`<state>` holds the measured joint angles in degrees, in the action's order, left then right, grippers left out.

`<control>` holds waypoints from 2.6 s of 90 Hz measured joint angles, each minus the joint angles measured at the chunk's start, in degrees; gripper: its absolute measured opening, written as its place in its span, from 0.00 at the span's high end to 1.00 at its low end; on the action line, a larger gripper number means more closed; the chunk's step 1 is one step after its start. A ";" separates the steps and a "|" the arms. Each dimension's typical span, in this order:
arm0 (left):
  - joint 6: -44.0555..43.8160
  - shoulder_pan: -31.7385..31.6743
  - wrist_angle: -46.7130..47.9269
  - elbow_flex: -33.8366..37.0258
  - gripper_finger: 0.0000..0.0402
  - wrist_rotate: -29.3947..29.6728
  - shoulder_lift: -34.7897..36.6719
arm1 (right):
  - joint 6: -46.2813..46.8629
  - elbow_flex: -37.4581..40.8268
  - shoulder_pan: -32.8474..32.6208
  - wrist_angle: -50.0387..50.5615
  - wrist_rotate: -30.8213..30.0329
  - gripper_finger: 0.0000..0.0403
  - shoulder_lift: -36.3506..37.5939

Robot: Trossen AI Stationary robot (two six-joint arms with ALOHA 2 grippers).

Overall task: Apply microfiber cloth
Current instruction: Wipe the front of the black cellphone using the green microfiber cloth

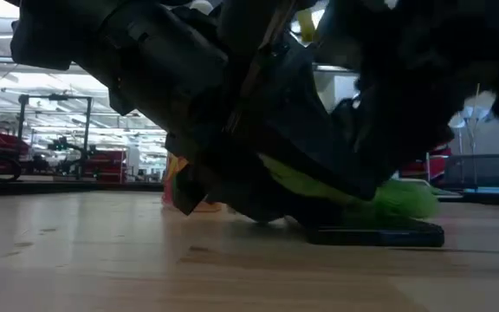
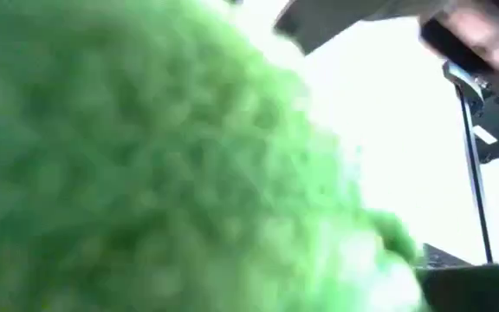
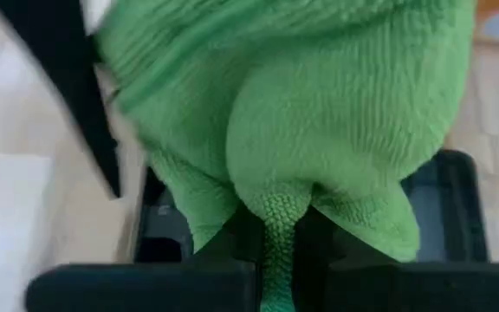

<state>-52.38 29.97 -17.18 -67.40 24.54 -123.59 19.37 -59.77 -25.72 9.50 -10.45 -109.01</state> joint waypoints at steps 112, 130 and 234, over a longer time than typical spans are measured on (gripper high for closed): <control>0.03 0.31 0.17 0.04 0.67 0.50 0.00 | 1.35 -2.60 -1.51 7.77 0.37 0.98 0.75; 0.90 0.65 0.21 0.04 0.67 0.67 0.00 | -3.30 -2.47 2.64 10.53 -6.92 0.98 1.27; 1.82 0.72 -0.10 0.04 0.67 0.70 0.00 | -5.04 -2.76 2.62 -0.95 -0.26 0.98 -1.28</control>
<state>-50.56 30.70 -17.28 -67.35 25.24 -123.59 14.33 -62.53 -23.10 8.56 -10.71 -110.29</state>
